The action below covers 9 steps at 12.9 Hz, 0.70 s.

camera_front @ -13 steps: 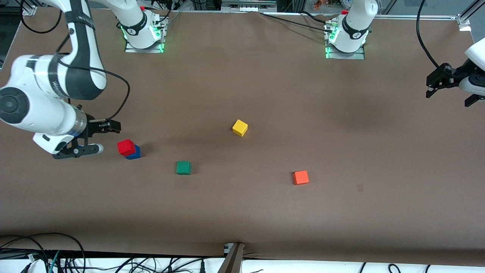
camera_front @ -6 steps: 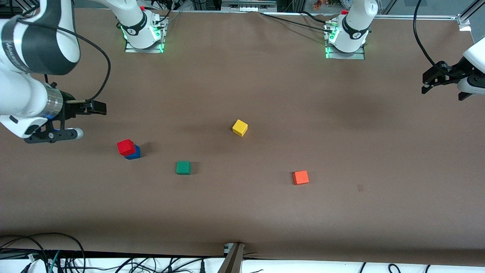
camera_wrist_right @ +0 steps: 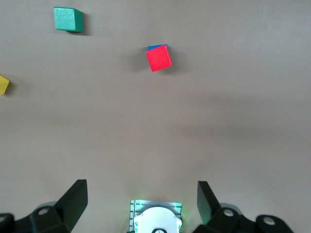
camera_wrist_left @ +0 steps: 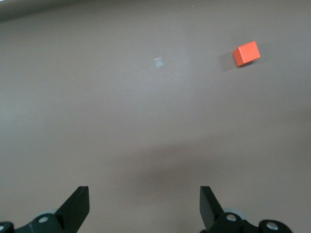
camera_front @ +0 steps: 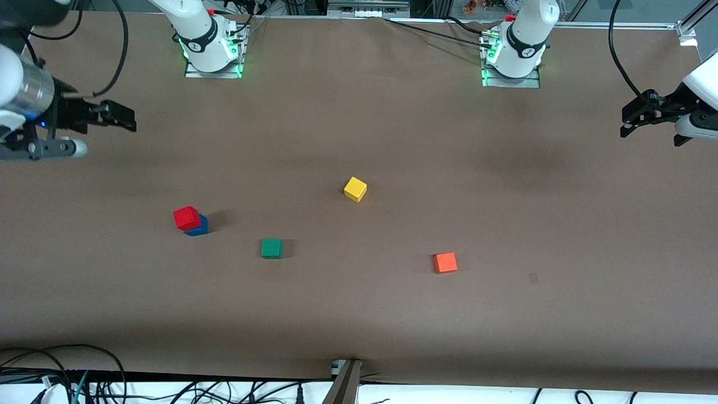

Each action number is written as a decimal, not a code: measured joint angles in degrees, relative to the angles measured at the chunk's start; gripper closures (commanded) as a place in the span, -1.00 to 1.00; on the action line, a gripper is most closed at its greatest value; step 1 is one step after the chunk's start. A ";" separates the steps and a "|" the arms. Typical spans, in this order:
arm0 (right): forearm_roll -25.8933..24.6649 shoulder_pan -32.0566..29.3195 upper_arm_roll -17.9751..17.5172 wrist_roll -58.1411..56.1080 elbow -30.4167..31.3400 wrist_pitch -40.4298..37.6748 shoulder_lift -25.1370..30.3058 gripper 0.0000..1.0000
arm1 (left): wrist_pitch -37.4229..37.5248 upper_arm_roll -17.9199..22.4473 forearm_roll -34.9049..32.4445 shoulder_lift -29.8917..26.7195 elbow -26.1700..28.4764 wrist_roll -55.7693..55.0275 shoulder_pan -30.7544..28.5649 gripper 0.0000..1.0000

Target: Pass red block to right arm, stack on blue

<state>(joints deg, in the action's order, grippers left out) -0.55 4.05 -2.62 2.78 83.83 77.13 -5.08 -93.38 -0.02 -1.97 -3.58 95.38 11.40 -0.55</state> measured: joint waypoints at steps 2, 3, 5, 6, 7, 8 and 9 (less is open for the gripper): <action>-0.29 -0.46 -0.11 0.24 1.76 0.06 3.37 -1.00 | 0.02 0.08 0.00 0.07 -0.02 -0.09 -0.01 -1.00; -0.35 -0.75 -0.11 0.25 1.87 0.11 4.41 -1.00 | 0.02 0.02 0.00 0.10 -0.09 -0.18 0.02 -1.00; -0.47 -1.13 0.44 0.16 1.87 0.12 5.78 -1.00 | 0.21 -0.49 0.03 0.13 -0.29 -0.29 0.23 -1.00; -0.47 -1.21 1.24 -0.76 1.89 -0.13 6.01 -1.00 | 0.75 -1.06 0.04 0.13 -0.45 -0.30 0.34 -1.00; -0.47 -1.42 1.84 -1.89 1.96 -0.56 6.02 -1.00 | 1.19 -1.74 0.05 0.13 -0.72 -0.30 0.44 -1.00; -0.47 -1.64 2.18 -2.66 2.16 -0.85 6.01 -1.00 | 1.80 -2.54 0.05 0.12 -1.12 -0.30 0.54 -1.00; -0.47 -1.71 2.32 -3.00 2.39 -1.02 5.98 -1.00 | 3.25 -3.37 0.06 0.13 -1.45 -0.36 0.64 -1.00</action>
<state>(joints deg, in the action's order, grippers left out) -1.03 2.34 -0.30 -0.22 86.22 76.11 0.90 -90.13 -3.40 -1.92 -3.46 93.93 11.04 0.09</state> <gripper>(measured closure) 0.000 0.000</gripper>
